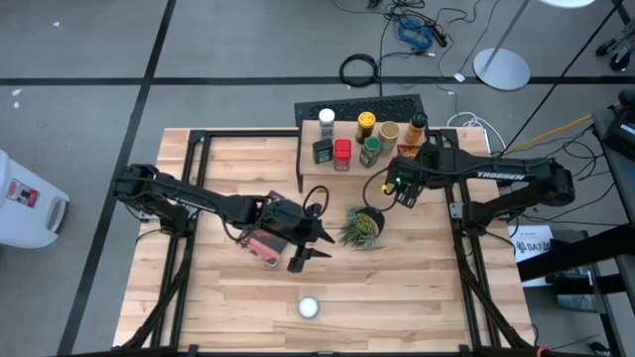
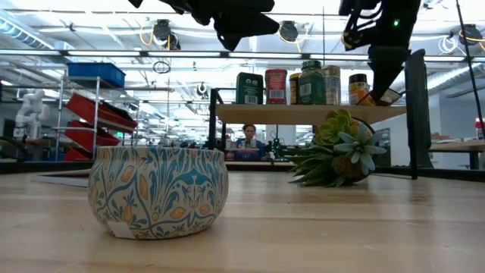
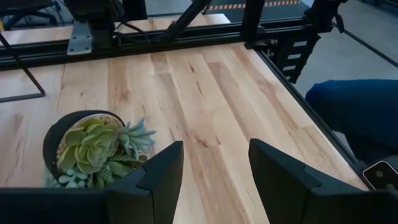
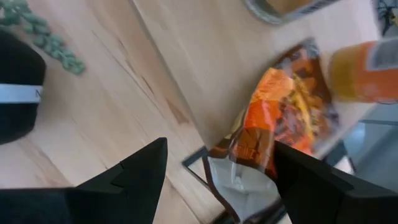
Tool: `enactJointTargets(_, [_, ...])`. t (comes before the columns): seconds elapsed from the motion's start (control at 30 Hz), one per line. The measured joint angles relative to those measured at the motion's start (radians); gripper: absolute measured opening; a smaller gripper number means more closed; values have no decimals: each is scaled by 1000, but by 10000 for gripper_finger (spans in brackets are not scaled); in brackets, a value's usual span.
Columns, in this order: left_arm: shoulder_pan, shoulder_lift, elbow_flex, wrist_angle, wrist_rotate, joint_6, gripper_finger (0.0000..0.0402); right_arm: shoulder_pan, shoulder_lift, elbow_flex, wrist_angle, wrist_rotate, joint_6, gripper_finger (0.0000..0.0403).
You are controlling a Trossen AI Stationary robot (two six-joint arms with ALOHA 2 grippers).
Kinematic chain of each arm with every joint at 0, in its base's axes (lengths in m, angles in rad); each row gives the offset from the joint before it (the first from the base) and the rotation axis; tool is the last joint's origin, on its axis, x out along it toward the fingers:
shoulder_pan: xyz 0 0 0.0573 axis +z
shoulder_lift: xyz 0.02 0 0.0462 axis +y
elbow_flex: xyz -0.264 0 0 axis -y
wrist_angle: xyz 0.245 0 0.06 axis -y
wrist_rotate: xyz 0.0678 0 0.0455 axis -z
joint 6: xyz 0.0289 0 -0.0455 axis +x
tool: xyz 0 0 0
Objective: Shelf spices
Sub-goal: Put the orange seasoning bag on the shelf
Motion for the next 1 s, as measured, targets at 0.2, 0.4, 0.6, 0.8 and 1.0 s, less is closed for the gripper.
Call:
enactJointTargets(0.2, [0, 0, 0, 5, 4, 4, 191, -8, 0, -63, 46, -12, 27, 261])
enactJointTargets(0.4, [0, 0, 0, 5, 5, 4, 191, 12, 0, -68, 20, 34, 105, 223])
enactJointTargets(0.6, [25, 0, 0, 14, -4, -3, 191, 43, 0, -68, 20, 47, 146, 158])
enactJointTargets(0.8, [52, 0, -14, 109, -11, -41, 191, 83, 0, -68, 17, 56, 174, 104])
enactJointTargets(1.0, [81, 0, -53, 289, 2, -142, 191, 145, 0, -69, -5, 67, 215, 81])
